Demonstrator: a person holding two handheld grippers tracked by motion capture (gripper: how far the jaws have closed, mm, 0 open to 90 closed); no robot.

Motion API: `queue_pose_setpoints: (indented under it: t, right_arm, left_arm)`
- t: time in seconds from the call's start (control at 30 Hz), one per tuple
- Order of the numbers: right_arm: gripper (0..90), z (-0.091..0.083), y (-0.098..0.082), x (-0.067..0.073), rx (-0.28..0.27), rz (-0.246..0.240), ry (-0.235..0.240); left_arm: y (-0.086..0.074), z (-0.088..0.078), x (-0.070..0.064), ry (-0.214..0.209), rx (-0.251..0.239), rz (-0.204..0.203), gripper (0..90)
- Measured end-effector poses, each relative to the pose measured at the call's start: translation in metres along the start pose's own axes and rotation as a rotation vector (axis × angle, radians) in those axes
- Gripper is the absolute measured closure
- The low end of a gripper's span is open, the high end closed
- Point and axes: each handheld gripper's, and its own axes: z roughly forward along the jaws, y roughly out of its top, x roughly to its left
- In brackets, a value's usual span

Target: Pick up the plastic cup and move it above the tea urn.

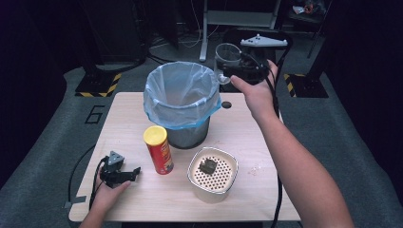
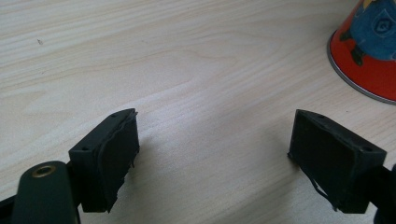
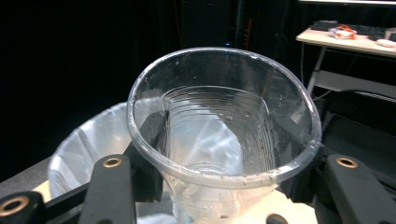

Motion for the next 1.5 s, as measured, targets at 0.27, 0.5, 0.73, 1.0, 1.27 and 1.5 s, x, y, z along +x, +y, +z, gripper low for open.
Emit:
queue_pose_setpoints:
  t: [0.27,0.5,0.73,1.0,1.27,1.5]
  right_arm:
    - [42.1,0.029,0.006,0.024,0.008,-0.026,0.087]
    - [41.5,0.060,0.001,0.041,0.014,-0.044,0.099]
    - [39.1,0.085,-0.007,0.047,0.044,-0.039,0.118]
    - [39.2,0.098,-0.007,0.050,0.059,-0.052,0.117]
    - [38.9,0.110,-0.013,0.057,0.104,-0.035,0.130]
    - [18.6,0.119,-0.019,0.062,0.153,-0.044,0.156]
  left_arm:
    - [0.000,0.000,0.000,-0.001,0.000,-0.004,15.6]
    - [0.000,0.000,0.000,0.003,-0.001,-0.002,15.4]
    - [0.000,0.000,0.000,0.003,0.001,0.000,15.4]
    - [0.000,0.000,0.000,0.003,-0.001,0.001,15.5]
    - [0.000,0.000,0.000,0.002,0.001,0.000,15.5]
    - [0.000,0.000,0.000,0.002,0.001,0.000,15.4]
